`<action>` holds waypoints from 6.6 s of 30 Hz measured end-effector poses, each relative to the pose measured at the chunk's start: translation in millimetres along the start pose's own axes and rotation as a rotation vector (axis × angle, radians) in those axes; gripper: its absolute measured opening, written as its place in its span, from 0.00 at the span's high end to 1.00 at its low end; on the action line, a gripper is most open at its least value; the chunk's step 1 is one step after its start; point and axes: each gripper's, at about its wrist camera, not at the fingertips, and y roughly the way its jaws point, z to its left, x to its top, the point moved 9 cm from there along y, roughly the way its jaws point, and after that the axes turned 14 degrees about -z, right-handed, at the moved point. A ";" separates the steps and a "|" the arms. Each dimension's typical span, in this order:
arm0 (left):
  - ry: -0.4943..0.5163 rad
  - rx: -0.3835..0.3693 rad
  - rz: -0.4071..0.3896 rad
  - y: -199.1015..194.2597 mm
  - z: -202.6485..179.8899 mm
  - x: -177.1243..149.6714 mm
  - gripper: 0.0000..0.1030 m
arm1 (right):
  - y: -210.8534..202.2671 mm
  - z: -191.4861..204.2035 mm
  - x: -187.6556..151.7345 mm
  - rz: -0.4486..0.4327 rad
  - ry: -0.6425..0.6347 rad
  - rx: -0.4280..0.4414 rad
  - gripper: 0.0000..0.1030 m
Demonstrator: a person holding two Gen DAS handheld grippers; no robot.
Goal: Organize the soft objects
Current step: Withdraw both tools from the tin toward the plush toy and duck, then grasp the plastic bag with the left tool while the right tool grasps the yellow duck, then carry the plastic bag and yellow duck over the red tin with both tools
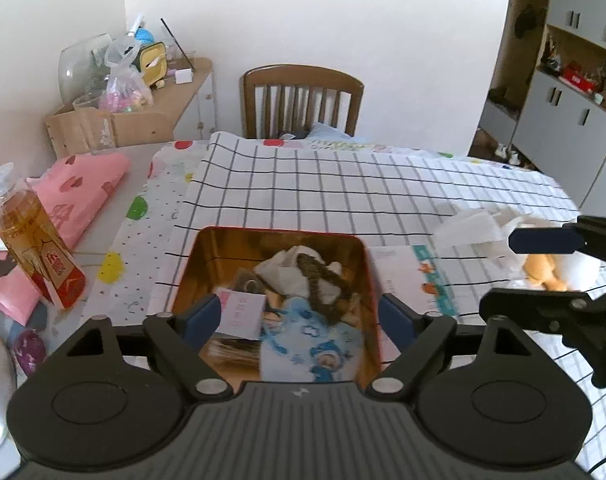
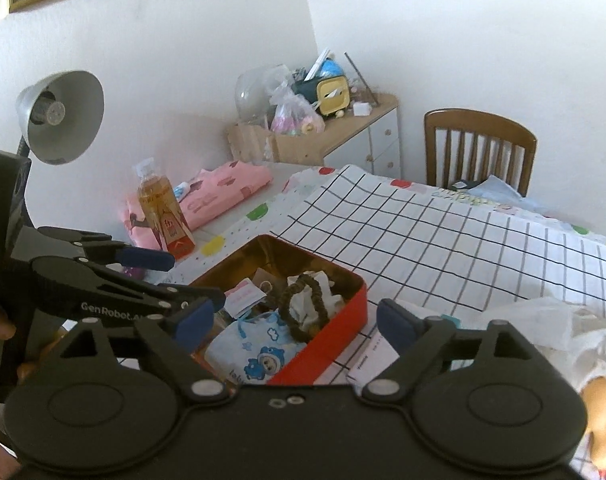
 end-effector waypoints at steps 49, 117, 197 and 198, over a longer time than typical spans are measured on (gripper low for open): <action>0.212 -0.401 0.052 86.4 -248.7 -65.2 0.01 | -129.8 -217.4 -99.5 0.043 0.244 -0.482 0.16; 0.284 -0.404 0.104 140.7 -278.3 -91.2 0.90 | -29.4 -258.9 -105.9 0.146 0.116 -0.482 0.88; 0.060 -0.038 0.092 24.3 20.6 -37.0 0.91 | 94.3 24.5 -14.9 0.096 -0.008 -0.008 0.88; 0.057 -0.035 0.098 27.1 21.5 -37.6 0.91 | 98.6 24.5 -18.9 0.107 -0.008 -0.006 0.88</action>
